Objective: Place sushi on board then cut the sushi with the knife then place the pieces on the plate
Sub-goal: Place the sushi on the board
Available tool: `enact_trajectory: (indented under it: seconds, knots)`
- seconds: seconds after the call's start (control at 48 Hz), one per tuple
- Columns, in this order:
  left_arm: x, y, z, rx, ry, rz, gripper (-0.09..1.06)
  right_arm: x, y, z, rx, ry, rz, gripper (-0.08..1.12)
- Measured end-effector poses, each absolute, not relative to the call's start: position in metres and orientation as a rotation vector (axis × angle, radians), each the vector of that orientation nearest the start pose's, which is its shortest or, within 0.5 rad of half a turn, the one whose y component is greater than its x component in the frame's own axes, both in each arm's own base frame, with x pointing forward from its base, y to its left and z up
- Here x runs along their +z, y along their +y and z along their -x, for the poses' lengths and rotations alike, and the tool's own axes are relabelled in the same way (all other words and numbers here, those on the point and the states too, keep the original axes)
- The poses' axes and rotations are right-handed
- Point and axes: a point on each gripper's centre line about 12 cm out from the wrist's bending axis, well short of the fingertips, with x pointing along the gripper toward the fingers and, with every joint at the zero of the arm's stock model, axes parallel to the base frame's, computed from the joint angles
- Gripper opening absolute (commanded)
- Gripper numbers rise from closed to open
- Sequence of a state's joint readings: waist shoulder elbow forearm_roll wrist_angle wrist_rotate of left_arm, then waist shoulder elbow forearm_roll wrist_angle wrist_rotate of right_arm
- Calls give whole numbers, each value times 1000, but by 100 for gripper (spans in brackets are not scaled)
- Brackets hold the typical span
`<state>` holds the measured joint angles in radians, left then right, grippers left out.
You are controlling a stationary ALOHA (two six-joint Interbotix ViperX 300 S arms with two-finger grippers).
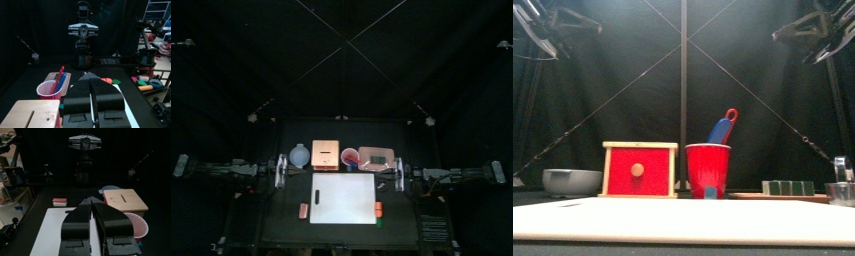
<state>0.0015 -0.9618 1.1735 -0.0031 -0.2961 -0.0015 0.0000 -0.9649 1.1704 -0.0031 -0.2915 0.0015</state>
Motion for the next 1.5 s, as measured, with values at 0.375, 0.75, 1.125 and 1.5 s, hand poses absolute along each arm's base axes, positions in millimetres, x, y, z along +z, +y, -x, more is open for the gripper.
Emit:
enact_trajectory:
  seconds: [0.375, 0.75, 1.125, 1.5]
  knots:
    - [273, -1, -212, -2, -29, -3, -3, 267, -45, -201, -231, 123, -135, 11]
    - [255, 5, -224, 20, 46, -4, -3, 235, -105, -190, -496, 502, -153, 42]
    - [247, 8, -224, 34, 71, -5, -3, 217, -113, -201, -482, 678, -95, 106]
    - [244, 8, -223, 37, 78, -5, -3, 183, -119, -213, -420, 982, -30, 102]
